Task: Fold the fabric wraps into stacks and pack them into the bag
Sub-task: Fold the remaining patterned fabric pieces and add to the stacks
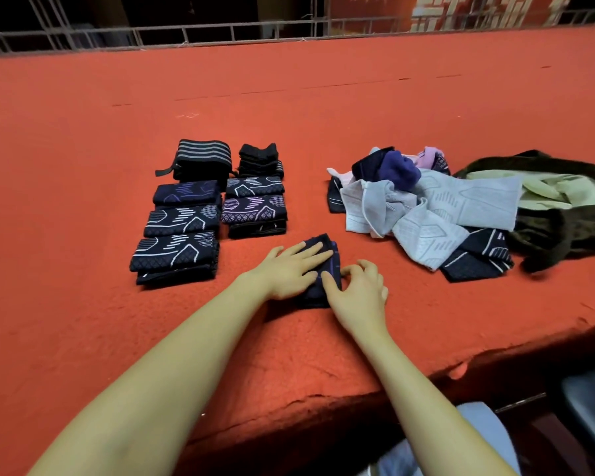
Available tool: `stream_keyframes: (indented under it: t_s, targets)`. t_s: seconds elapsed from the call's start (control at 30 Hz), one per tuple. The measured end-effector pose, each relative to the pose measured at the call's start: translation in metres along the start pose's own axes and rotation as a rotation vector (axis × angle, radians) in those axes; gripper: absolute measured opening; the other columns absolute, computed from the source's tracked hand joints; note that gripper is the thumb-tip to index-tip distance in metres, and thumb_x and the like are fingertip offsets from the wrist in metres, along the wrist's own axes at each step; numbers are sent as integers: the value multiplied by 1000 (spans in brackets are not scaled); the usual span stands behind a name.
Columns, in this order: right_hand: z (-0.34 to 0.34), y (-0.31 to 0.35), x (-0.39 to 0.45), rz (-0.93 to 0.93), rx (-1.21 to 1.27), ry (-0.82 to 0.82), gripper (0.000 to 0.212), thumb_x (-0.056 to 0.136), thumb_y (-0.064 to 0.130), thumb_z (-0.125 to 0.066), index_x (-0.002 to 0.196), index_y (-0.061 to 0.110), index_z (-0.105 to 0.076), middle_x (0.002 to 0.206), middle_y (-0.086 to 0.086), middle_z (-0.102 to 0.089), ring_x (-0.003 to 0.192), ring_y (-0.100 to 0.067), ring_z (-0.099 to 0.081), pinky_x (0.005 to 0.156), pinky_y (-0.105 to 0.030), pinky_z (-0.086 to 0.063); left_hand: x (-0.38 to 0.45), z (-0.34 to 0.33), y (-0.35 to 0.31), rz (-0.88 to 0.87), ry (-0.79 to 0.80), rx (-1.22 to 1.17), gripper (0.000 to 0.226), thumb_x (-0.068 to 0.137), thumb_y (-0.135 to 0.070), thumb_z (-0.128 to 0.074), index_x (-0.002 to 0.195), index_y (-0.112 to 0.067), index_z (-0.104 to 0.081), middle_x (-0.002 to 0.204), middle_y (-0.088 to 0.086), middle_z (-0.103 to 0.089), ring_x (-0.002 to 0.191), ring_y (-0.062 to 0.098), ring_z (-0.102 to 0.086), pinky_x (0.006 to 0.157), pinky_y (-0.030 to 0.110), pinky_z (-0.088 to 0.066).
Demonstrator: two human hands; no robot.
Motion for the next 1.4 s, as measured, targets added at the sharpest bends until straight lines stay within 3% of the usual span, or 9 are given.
stream_keyframes:
  t_s: [0.27,0.37,0.43,0.57,0.73,0.9,1.1,1.23,1.4]
  targets:
    - [-9,-2,-4,168,-90,-62,20,86,20,-58,101,6,-61,140,-11,-42,126,-27,-40,101,-35,-18,-7,-1,4,-42,-194,88,52,103,-32,-27,151,-38,-6,159,-5,-13,141,20,-23,109,36,-17]
    - [-9,1,-5,293,-74,-116,18,83,17,-55,94,6,-62,134,-16,-49,116,-33,-51,93,-37,-22,-17,5,6,-95,-427,195,50,97,-37,-27,146,-31,-34,149,9,-37,126,33,-42,101,43,-35]
    - [-8,6,-2,387,-82,-176,17,78,16,-56,90,7,-63,129,-17,-54,110,-32,-56,87,-35,-23,-21,6,13,-134,-588,254,48,91,-35,-33,133,-25,-55,137,14,-51,114,37,-54,92,43,-43]
    - [-7,20,8,521,-49,-217,14,79,13,-57,91,9,-64,130,-15,-54,115,-18,-44,87,-33,-23,-33,15,27,-78,-698,348,43,88,-33,-37,120,-23,-64,132,4,-58,115,29,-56,92,39,-27]
    - [-11,35,26,660,-3,-151,17,83,21,-51,90,12,-64,126,-9,-57,110,-15,-46,85,-28,-23,-46,18,49,-43,-740,329,45,85,-36,-38,116,-18,-65,112,-2,-64,102,20,-45,83,38,-28]
    - [-22,48,41,696,53,-73,14,81,22,-56,90,16,-65,119,-2,-60,105,-11,-49,87,-31,-24,-53,3,63,-15,-809,228,28,83,-33,-44,90,-16,-66,97,-3,-65,96,19,-42,78,36,-24]
    - [-30,71,63,810,65,-212,16,78,23,-57,85,16,-70,108,-1,-65,103,-16,-51,84,-27,-23,-55,12,67,45,-1064,310,9,82,-19,-59,81,-14,-66,94,-3,-66,97,18,-48,78,35,-26]
    - [-43,77,73,814,-53,-152,12,70,18,-64,81,18,-70,109,-2,-65,104,-19,-48,84,-28,-22,-50,12,79,80,-1020,415,3,76,-12,-68,76,-15,-66,97,-1,-67,101,21,-49,79,38,-30]
    - [-57,53,68,789,-244,109,24,73,19,-71,97,23,-68,112,4,-66,105,-24,-61,77,-26,-10,-48,-20,83,79,-762,449,11,79,-19,-57,73,-14,-64,91,6,-68,91,25,-63,84,38,-36]
Point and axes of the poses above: each hand's wrist, its own x-axis towards the middle knuckle, its own z-axis out of the back of the hand, y = z × x, the point moved 1 cm from there along x, towards the middle knuckle
